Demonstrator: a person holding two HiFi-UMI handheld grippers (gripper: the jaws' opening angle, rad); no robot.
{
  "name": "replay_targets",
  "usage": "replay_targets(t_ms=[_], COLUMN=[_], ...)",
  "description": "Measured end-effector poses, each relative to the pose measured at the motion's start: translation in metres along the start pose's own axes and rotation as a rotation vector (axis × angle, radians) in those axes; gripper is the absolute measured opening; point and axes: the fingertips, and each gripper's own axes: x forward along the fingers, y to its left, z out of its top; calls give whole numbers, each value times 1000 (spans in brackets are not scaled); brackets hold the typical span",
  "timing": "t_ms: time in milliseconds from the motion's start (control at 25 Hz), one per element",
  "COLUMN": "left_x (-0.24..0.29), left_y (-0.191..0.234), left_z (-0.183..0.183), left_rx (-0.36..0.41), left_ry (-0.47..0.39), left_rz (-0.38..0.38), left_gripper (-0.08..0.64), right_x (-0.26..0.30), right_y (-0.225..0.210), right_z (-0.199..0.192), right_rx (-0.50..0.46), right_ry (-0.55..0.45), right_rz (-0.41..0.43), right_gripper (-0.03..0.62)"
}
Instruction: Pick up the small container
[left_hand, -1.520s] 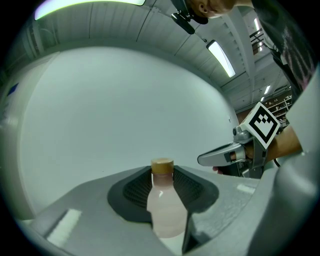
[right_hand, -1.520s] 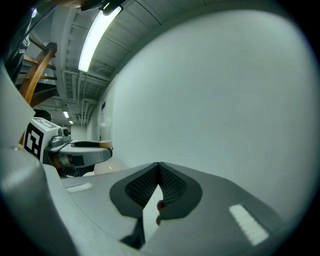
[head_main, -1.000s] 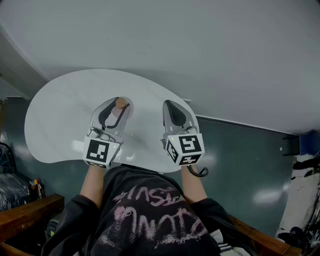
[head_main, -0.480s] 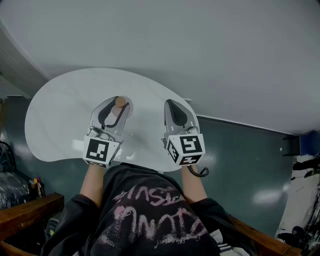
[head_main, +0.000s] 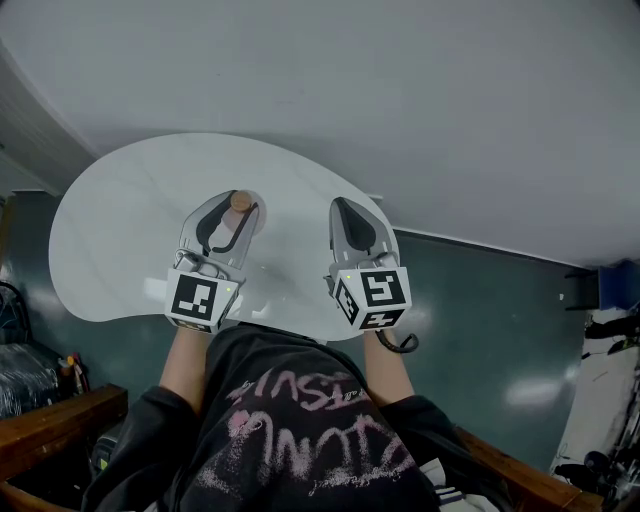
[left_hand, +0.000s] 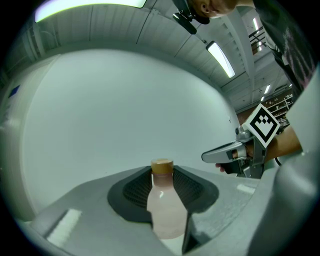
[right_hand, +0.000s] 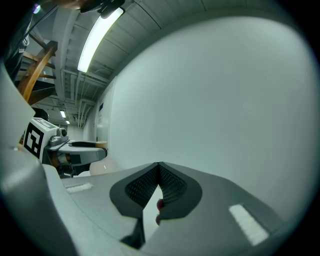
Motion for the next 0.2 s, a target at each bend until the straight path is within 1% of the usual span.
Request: replay_targets(t_ms=[200], left_x=[-3], left_y=[2], left_z=[3], left_rx=[4], left_ry=[-4], left_rz=[2], left_gripper=[135], right_x=[-5], right_y=[1], right_z=[0], right_rx=[2], right_ry=[2], right_rz=[-3], right_gripper=[8])
